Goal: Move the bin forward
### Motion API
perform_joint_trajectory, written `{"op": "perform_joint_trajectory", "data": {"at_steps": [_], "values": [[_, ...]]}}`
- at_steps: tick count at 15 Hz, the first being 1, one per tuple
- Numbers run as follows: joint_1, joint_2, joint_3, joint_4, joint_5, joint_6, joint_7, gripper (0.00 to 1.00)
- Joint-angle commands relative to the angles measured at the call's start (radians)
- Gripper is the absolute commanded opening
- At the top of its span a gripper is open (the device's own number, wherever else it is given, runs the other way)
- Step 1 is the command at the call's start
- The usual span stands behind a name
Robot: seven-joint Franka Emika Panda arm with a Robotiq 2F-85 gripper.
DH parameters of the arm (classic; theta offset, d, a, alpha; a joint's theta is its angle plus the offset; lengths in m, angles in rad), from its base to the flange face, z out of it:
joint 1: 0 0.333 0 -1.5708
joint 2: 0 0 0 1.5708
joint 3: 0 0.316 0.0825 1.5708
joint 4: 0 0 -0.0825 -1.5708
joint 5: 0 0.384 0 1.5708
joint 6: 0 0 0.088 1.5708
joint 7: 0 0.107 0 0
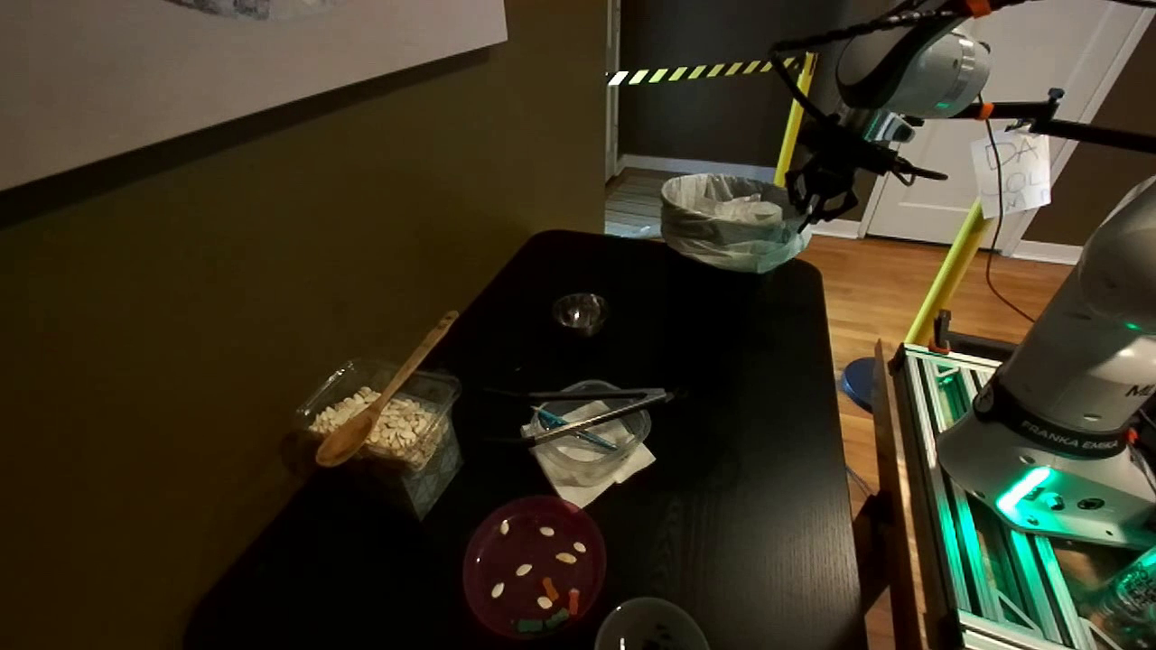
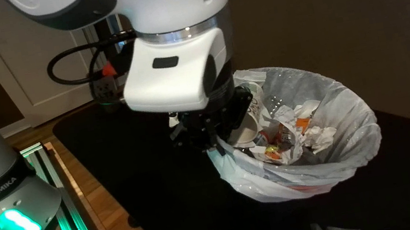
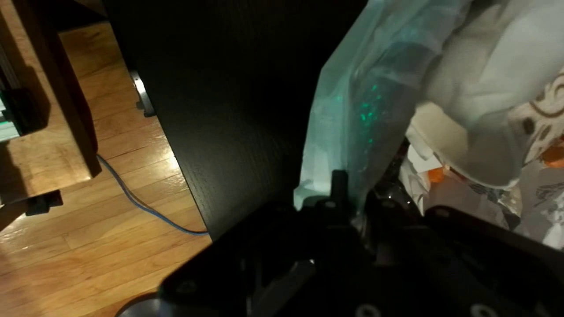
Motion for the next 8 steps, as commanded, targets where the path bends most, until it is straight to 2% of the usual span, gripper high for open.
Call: {"op": "perform_joint_trajectory", "data": {"at_steps": [1,2,8], "values": [[-0.037,-0.136,0.045,-0.113,0.011,0.059,0.025,0.02],[-0.031,-0.088,0.054,-0.044,0.018,0.044,0.032,0.02],[-0.081,-0.093,0.180,-0.042,-0.087,0.073,0.180,0.02]]}}
